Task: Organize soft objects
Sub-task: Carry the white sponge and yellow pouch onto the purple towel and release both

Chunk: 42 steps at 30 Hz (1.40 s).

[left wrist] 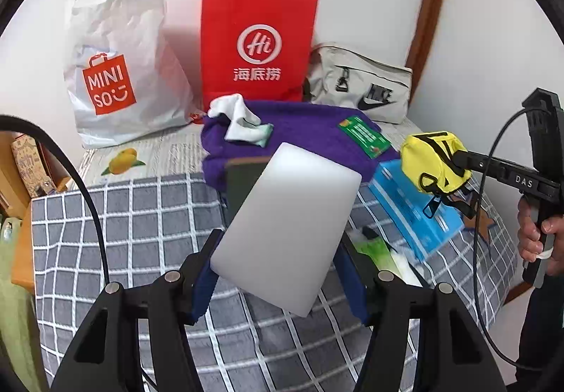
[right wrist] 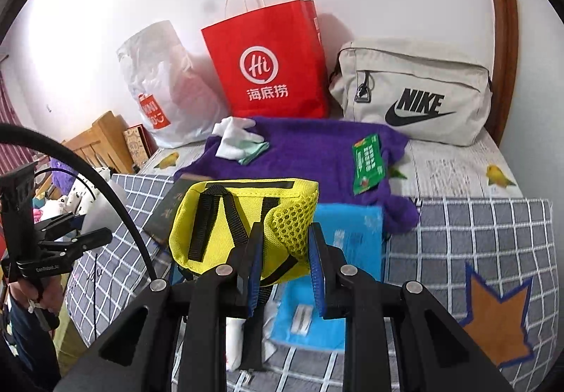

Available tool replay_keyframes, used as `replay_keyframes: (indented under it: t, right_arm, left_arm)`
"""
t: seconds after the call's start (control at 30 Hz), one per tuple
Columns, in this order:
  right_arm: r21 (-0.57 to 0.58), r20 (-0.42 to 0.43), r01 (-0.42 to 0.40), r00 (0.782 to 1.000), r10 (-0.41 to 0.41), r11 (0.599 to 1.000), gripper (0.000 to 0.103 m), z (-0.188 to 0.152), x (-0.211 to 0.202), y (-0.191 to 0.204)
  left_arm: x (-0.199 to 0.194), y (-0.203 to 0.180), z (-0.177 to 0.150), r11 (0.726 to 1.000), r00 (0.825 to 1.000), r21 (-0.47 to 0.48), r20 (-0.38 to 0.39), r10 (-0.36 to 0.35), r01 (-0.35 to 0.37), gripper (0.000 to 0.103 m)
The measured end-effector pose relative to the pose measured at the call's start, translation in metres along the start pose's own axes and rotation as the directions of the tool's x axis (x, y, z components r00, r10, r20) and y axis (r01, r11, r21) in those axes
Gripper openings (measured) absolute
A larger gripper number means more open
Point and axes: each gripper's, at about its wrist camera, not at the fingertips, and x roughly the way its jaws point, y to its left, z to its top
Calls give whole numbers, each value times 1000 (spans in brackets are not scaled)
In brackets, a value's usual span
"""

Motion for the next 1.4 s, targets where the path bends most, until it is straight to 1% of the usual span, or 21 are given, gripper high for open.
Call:
replay_keyframes:
  t: [0.13,0.27,0.47,0.57,0.8,0.93,1.13,1.4]
  right_arm:
    - [9,-1,5,1000,-5,1000,24,16,9,-9]
    - [13,-2,18,1000,-18,1000,24,29,19,-17]
    - [18,-11,42,999,-42,999,24,46,34,-32]
    - [26,-24,56,998,-55,998,24,53,46,-39]
    - [36,-51,86,995,-84,996,24,69,76,-51]
    - [39,-62,93,994,-91,995,24,77,93,-54]
    - [32,-94,102,991,-99,994,24,84,119,-57]
    - [41,-180,127,977,-117,991,25,76,153,-64]
  left_arm:
    - [9,6,18,1000,1000,-3,8,10,-10,59]
    - [19,14,32,999,1000,-28,1,16,-16,59]
    - [38,24,51,998,999,-31,-7,47,-47,59]
    - [49,30,61,998,999,-39,-15,39,-40,59]
    - [75,39,81,999,998,-30,-39,43,-44,59]
    - [90,41,91,997,996,-1,-49,71,-71,59]
    - [105,46,99,998,996,2,-65,59,-59,59]
    - [122,46,102,999,995,14,-91,49,-48,59]
